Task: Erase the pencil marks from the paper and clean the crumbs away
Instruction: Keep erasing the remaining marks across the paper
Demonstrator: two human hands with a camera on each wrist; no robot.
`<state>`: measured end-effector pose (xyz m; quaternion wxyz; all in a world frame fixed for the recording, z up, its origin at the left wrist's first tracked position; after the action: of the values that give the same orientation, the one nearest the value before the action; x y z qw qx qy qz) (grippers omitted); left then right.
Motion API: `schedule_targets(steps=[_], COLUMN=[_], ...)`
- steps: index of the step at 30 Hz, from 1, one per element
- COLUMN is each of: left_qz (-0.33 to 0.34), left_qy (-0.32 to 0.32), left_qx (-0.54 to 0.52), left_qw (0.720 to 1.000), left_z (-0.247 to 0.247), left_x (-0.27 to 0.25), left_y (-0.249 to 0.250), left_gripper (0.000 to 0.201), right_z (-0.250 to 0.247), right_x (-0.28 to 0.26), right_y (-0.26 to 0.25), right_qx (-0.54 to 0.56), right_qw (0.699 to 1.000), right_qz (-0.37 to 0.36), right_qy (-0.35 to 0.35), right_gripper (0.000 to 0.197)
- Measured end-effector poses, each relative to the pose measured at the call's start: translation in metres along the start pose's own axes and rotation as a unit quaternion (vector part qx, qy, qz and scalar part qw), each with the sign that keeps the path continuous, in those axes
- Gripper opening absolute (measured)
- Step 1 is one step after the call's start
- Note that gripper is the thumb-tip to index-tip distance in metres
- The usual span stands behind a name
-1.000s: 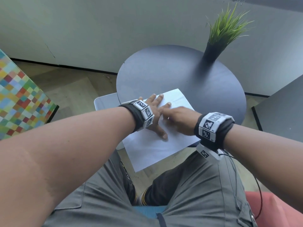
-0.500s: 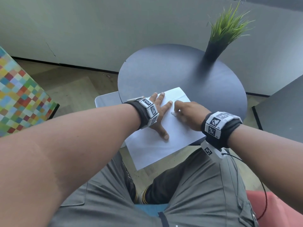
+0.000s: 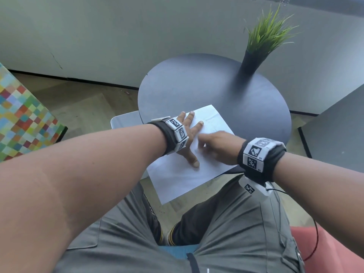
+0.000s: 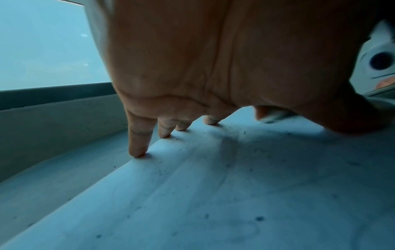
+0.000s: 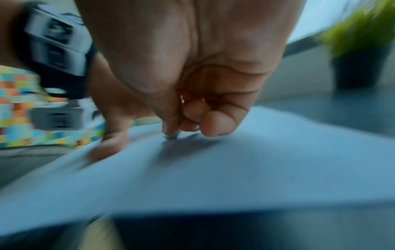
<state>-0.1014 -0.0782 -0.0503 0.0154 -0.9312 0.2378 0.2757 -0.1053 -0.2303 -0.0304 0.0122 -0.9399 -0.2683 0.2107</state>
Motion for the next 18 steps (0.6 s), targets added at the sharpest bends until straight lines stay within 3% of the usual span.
schedule_targets(steps=[3,7,8,12,14,16,18], left_qz=[0.001,0.003,0.003,0.001,-0.002,-0.002,-0.001], left_qy=[0.007,0.004,0.002,-0.001,-0.005,-0.010,-0.008], left_qx=[-0.002,0.002,0.004,0.004,0.000,0.001,0.002], left_qw=[1.000,1.000,1.000,1.000,1.000,1.000,1.000], left_z=[0.001,0.001,0.000,0.001,0.001,0.001,0.002], left_x=[-0.002,-0.002,-0.002,-0.001,-0.002,0.000,0.002], left_y=[-0.001,-0.001,-0.001,0.000,0.000,0.000,0.000], left_gripper=[0.151,0.152,0.152,0.150,0.150,0.152,0.153], right_z=[-0.011,0.004,0.004,-0.007,-0.004,0.005,0.005], right_x=[0.006,-0.011,-0.011,0.005,0.001,-0.009,-0.011], right_y=[0.013,-0.010,-0.010,0.008,0.002,-0.008,-0.004], right_qx=[0.009,0.019,0.019,0.020,0.027,0.024,0.011], right_qw=[0.992,0.999,0.999,0.990,0.994,1.000,0.999], right_qz=[0.098,-0.024,-0.027,0.107,0.067,-0.017,-0.028], right_qy=[0.081,-0.014,-0.021,0.090,0.081,0.000,-0.030], right_gripper=[0.019,0.008,0.008,0.017,0.017,0.013,0.012])
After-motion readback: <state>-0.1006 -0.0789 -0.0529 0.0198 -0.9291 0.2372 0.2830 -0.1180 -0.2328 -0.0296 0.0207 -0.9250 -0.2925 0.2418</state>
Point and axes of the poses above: each hand's wrist, its own x-axis towards the middle knuckle, its own z-axis out of the palm, y = z × x, the point moved 2 cm from there along x, towards the middle knuckle, and after that the axes turned 13 degrees about z, right-handed, at the moved point
